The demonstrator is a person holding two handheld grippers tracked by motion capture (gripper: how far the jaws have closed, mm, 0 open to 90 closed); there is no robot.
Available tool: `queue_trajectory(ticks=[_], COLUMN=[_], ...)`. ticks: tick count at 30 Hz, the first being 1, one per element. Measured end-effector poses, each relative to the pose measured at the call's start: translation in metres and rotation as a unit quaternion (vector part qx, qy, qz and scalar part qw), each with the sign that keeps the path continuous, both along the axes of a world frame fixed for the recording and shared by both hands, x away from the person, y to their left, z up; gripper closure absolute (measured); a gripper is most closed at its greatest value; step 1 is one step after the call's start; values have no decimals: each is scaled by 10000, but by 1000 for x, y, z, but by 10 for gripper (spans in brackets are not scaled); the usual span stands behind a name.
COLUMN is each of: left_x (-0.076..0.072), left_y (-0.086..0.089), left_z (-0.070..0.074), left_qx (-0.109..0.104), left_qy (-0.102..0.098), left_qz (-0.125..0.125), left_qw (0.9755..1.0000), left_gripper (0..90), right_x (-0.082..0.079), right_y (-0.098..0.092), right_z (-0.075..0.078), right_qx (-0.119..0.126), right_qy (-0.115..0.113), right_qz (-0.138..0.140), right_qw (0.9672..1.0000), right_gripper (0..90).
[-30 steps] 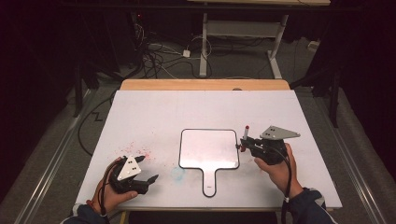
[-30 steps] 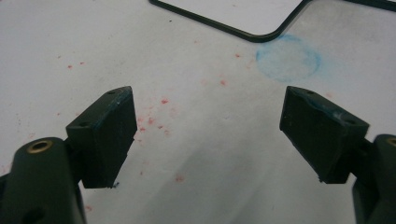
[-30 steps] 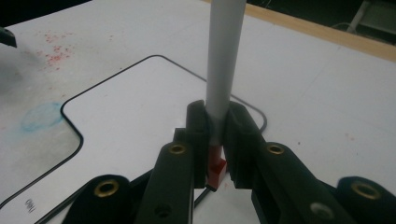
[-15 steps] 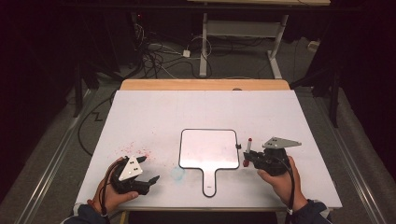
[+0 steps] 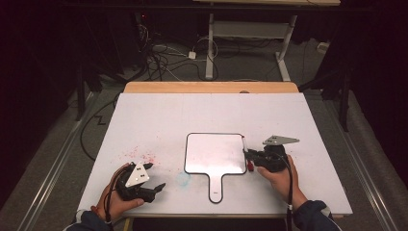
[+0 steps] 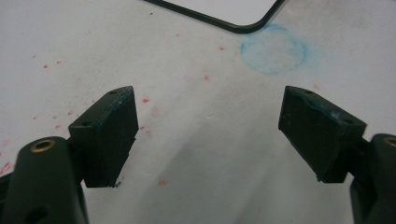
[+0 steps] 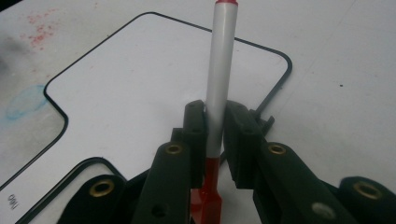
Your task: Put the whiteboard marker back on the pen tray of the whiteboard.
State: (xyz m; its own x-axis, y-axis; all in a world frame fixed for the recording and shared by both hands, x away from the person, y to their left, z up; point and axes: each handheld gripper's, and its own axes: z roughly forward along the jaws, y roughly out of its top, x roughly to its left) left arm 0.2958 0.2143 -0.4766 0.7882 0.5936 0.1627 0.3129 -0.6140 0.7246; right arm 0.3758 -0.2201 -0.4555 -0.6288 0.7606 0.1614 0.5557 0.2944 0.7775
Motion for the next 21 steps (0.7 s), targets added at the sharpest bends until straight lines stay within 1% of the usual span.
queue_trajectory(ticks=[5, 7, 8, 11, 14, 16, 18, 19, 20, 21], left_x=[0, 0, 0, -1, -1, 0, 0, 0, 0, 0], left_y=[-1, -1, -1, -2, -3, -3, -3, -3, -3, -3], left_z=[0, 0, -1, -1, -1, -1, -1, -1, -1, -1], left_qx=[20, 44, 56, 62, 86, 97, 102, 90, 92, 94], left_qy=[-1, 8, 14, 18, 32, 39, 33, 34, 42, 45], left_qz=[-29, -41, -39, -43, -59, -64, -66, -67, -70, -66], left_qw=[10000, 10000, 10000, 10000, 9999, 9999, 9999, 9999, 9999, 9999], left_gripper=[187, 187, 187, 187, 187, 187, 187, 187, 187, 187], right_x=[9, 10, 10, 11, 12, 13, 15, 15, 15, 14], right_y=[9, 11, 11, 10, 10, 10, 11, 12, 14, 16], right_z=[-10, -13, -14, -14, -15, -17, -17, -16, -14, -12], right_qx=[-151, -268, -289, -362, -395, -500, -536, -571, -684, -752], right_qy=[44, 5, 18, -67, -105, -132, -148, -180, -266, -370], right_qz=[-44, -66, -97, -224, -327, -366, -390, -345, -360, -344], right_qw=[9999, 9996, 9995, 9991, 9986, 9980, 9977, 9976, 9967, 9959], right_gripper=[809, 809, 809, 809, 784, 776, 746, 724, 692, 689])
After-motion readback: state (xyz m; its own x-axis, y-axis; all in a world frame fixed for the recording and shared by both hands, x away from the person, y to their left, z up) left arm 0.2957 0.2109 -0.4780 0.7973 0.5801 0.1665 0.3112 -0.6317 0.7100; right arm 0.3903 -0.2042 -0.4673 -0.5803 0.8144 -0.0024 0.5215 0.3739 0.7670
